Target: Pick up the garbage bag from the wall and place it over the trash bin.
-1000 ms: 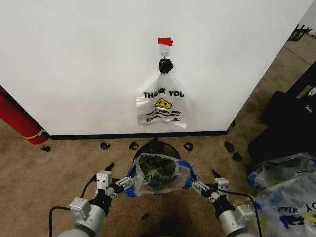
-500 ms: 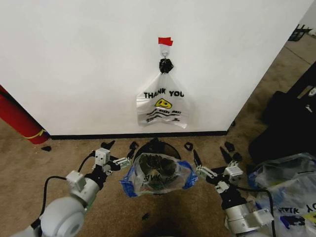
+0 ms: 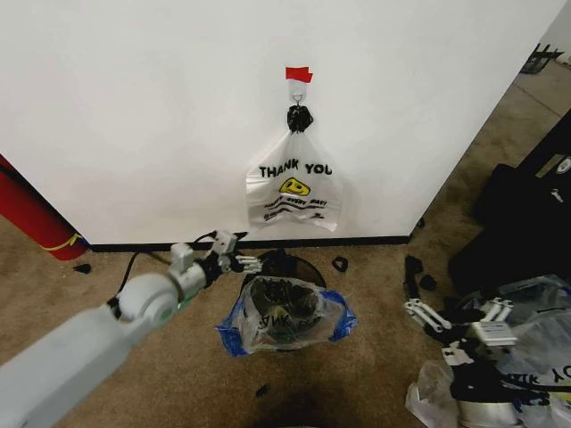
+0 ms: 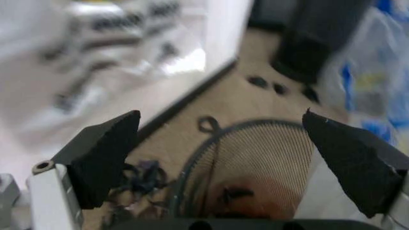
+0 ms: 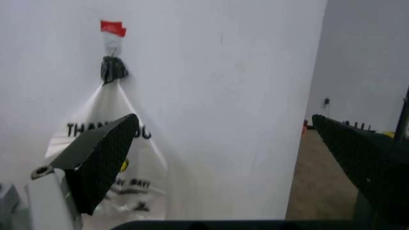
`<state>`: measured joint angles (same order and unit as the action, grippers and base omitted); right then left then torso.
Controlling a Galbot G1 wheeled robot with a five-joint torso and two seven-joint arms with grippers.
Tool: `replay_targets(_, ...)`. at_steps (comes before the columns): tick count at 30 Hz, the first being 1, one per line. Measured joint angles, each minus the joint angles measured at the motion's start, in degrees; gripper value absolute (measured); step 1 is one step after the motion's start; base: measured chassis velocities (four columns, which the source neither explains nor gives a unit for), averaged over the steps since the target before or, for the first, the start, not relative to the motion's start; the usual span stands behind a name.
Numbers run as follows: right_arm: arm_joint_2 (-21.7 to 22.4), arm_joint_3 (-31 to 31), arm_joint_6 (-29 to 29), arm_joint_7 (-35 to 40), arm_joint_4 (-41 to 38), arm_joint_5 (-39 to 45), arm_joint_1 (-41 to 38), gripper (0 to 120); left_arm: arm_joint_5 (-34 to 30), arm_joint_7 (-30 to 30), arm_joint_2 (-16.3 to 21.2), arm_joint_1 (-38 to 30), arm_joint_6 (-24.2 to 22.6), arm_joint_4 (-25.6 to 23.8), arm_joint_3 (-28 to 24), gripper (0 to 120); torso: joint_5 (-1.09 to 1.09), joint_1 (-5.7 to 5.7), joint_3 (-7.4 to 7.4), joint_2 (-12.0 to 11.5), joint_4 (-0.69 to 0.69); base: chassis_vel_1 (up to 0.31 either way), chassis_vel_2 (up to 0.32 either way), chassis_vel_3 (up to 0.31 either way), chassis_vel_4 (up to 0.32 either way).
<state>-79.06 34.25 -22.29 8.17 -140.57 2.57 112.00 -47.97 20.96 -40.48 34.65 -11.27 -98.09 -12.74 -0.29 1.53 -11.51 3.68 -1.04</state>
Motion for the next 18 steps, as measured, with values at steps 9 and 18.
replay_targets(9, -0.09, -0.52, 3.53, 0.81, -2.92, 0.24, -0.07, 100, 3.18, 11.36, -3.39, -11.59, -2.67, 11.9, -9.96, 99, -0.02, 0.0, 0.0, 0.0, 0.0, 0.0, 0.0, 0.0, 0.0)
replay_targets(18, 0.45, -0.02, 4.07, 1.41, -2.93, 1.04, 0.23, 100, 6.78, 13.43, -6.73, -16.24, -2.22, 20.58, -14.17, 99, -0.01, 0.0, 0.0, 0.0, 0.0, 0.0, 0.0, 0.0, 0.0)
